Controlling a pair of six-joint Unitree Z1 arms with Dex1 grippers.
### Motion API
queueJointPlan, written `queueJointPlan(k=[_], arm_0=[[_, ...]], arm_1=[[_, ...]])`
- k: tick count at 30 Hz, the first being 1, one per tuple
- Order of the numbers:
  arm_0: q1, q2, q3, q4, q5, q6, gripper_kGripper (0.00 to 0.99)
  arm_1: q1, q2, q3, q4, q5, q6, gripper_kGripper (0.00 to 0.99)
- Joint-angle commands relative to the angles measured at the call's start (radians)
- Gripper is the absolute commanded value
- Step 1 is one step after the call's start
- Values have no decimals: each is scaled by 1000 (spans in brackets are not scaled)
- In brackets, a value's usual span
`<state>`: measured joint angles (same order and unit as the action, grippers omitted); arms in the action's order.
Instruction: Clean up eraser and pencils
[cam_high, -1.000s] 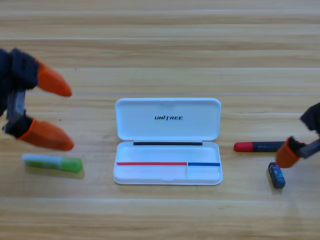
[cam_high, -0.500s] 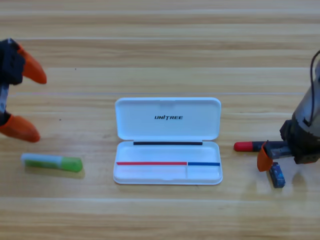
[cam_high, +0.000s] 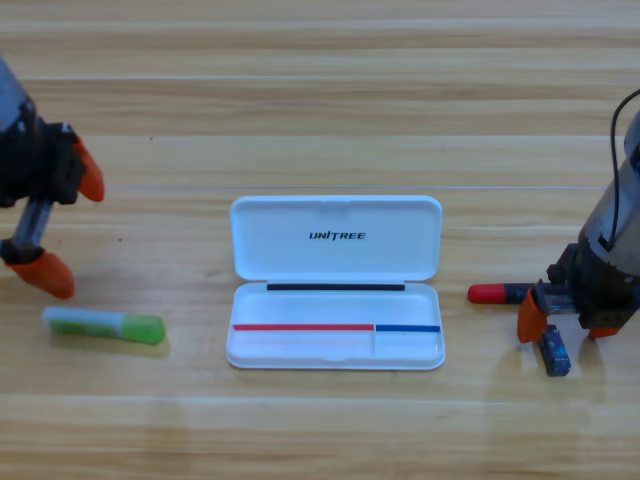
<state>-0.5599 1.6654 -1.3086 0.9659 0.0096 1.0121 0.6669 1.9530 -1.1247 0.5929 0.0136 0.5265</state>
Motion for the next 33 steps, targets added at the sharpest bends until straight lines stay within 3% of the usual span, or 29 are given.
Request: queueJointPlan(k=[1, 15, 27, 33], arm_0=[[87, 93, 57, -62, 12, 45, 979], [114, 135, 180, -162, 27, 60, 979], [133, 143, 193, -173, 4, 60, 979], [160, 174, 224, -225, 4, 74, 979]], arm_1=[[-18, 84, 29, -9, 43, 17, 761], [17, 89, 51, 1, 25, 30, 761], [59, 92, 62, 8, -27, 41, 761], [80, 87, 65, 22, -29, 41, 759]])
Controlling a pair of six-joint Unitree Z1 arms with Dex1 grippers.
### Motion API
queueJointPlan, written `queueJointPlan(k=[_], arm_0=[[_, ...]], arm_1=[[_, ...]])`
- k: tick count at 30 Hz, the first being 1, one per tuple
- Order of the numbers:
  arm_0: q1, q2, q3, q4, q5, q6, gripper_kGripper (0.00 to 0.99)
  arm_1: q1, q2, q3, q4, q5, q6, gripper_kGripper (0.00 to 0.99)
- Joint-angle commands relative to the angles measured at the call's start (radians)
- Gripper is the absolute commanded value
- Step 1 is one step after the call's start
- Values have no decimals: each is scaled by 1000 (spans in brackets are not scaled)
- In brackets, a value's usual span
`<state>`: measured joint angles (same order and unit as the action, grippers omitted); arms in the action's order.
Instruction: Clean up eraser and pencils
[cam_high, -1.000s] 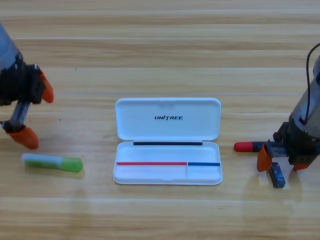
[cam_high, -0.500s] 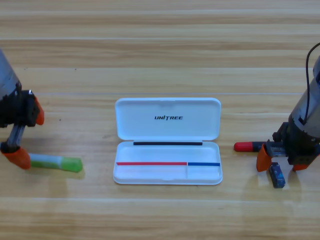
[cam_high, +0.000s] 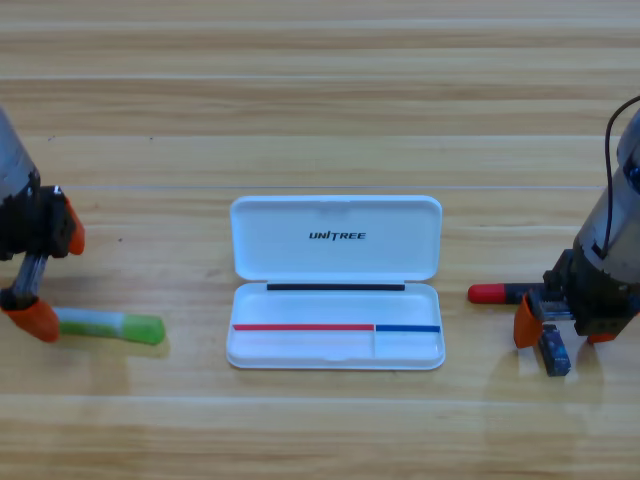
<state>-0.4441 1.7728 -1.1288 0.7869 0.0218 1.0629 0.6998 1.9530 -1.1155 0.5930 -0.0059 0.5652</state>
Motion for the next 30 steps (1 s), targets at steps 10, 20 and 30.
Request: queueJointPlan(k=[10, 20, 30], arm_0=[[53, 103, 107, -100, -45, 31, 979], [51, 135, 204, -193, -52, 23, 980], [51, 157, 236, -239, -63, 29, 989]], arm_1=[[70, 81, 46, 59, -16, 13, 551], [70, 106, 20, 59, -20, -4, 232], [113, -3, -26, 139, -160, -482, 149]])
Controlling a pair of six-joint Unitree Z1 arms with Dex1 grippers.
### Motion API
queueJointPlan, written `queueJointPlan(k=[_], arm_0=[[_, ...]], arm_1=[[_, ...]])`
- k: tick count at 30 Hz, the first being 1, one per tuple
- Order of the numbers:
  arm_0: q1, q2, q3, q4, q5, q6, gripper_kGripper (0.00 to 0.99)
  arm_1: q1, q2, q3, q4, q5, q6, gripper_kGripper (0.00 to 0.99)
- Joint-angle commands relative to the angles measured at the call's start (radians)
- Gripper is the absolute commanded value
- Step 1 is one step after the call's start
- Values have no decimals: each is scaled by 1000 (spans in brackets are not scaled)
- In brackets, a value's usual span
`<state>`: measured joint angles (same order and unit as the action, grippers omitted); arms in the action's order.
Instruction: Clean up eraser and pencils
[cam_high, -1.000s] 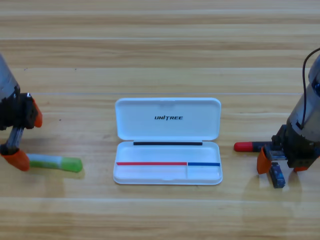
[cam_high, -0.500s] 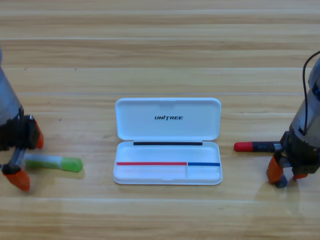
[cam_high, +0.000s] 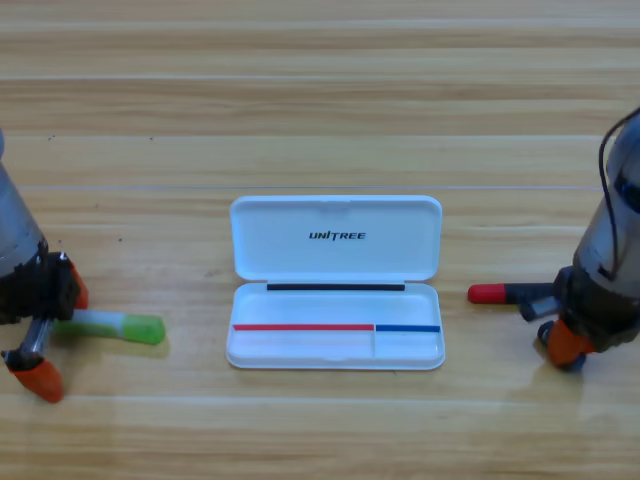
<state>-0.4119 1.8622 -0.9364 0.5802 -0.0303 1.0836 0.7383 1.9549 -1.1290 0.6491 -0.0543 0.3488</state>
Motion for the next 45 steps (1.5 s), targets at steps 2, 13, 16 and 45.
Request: queueJointPlan(k=[2, 13, 16, 45], arm_0=[[19, 71, 53, -46, -13, 12, 989], [22, 26, 31, -29, -13, 18, 990], [22, 22, 31, -25, -13, 18, 989], [-25, 155, -58, -34, 7, 81, 609]], arm_1=[[104, -60, -29, 127, -171, -435, 0], [181, -97, -173, 198, -15, -1007, 0], [187, -33, -245, 198, 50, -1016, 0], [177, 242, -453, 193, 91, -1061, 0]])
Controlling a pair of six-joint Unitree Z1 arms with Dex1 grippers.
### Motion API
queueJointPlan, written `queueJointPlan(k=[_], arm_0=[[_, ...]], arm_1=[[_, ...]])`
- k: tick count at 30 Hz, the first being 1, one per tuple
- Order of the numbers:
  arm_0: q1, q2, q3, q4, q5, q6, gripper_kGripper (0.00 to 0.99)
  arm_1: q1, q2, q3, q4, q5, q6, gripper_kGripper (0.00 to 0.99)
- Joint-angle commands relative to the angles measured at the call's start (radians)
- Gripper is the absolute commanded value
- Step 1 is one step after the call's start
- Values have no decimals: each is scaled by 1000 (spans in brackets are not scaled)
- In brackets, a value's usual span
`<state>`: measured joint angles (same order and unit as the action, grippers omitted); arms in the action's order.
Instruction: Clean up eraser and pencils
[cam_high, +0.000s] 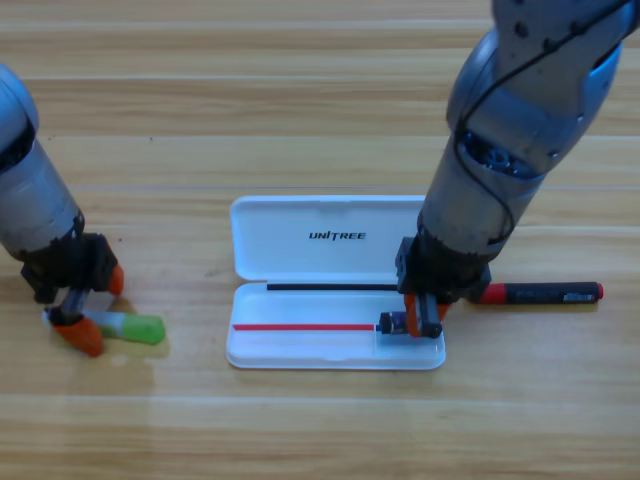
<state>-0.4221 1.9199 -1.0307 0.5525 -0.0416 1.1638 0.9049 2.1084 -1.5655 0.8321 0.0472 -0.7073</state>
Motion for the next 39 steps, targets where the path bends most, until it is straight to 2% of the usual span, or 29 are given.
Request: queueJointPlan(k=[1, 3, 6, 9, 16, 21, 22, 28, 29, 34, 39], arm_0=[[-15, 97, 35, 1, 26, -3, 551], [-20, 94, 37, 15, 34, 4, 399], [-29, 87, 35, 33, 40, 0, 0], [-44, 64, 34, 41, 57, -27, 0], [-50, 44, -11, 116, 74, -19, 0], [-50, 2, -157, 284, 31, -35, 0], [-50, -4, -195, 319, 9, -43, 0], [-80, -24, -373, 451, -133, -118, 0], [-84, -25, -391, 463, -155, -128, 0], [-98, -35, -428, 486, -202, -165, 0], [-101, -28, -427, 488, -225, -171, 0]], arm_1=[[9, 93, -18, 10, -12, -4, 0], [8, 97, -22, 10, -21, -4, 0], [6, 101, -22, 10, -27, -4, 0], [5, 104, -24, 10, -36, -6, 0], [-3, 105, -19, 10, -46, -4, 0], [-6, 105, -18, 10, -49, -4, 0], [-6, 105, -18, 10, -49, -4, 86], [-6, 68, 1, 10, -36, 11, 801], [-6, 56, 5, 10, -36, 25, 838], [-6, -80, 64, 27, -27, 25, 877], [-27, -289, 147, 68, -30, 2, 877]])
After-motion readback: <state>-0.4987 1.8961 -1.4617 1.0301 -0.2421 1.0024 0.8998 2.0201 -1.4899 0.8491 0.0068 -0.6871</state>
